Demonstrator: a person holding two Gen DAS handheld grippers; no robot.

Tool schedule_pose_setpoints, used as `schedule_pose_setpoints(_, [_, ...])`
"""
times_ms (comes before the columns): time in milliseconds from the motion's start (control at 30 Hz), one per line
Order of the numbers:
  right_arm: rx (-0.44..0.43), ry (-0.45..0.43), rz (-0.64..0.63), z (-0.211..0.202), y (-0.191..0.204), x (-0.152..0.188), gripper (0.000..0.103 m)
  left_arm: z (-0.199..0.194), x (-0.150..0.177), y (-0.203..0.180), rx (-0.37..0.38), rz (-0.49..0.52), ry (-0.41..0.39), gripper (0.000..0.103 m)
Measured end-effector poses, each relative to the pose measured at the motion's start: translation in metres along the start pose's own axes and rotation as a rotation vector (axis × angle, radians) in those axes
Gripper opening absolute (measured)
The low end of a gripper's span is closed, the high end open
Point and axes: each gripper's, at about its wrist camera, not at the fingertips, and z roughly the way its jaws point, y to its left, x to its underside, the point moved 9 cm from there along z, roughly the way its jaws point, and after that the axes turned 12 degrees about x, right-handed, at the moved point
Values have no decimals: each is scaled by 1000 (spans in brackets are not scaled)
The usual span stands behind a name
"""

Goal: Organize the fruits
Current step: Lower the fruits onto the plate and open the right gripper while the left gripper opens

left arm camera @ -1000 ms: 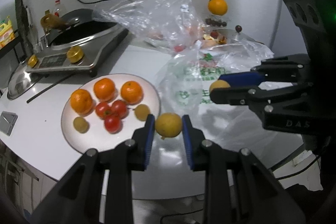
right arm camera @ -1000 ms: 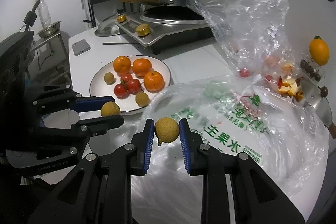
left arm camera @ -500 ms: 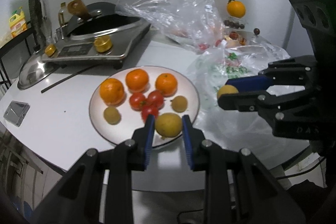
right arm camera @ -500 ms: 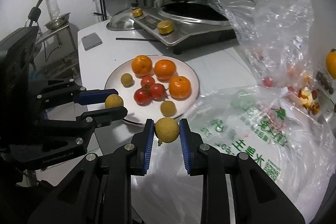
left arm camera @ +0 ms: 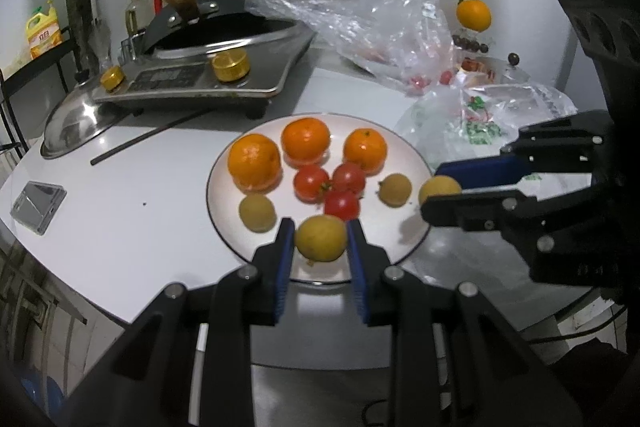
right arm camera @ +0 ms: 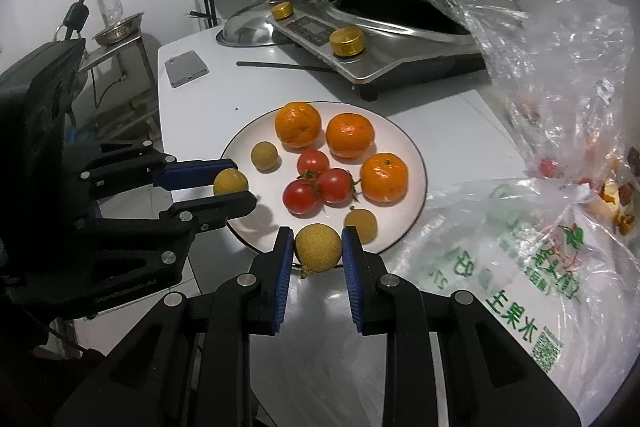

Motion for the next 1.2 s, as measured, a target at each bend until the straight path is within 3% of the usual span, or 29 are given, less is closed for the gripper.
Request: schedule_pose_setpoints(1200, [-52,122,9,51,23,-2,27,20,5,16,45,32,71,27])
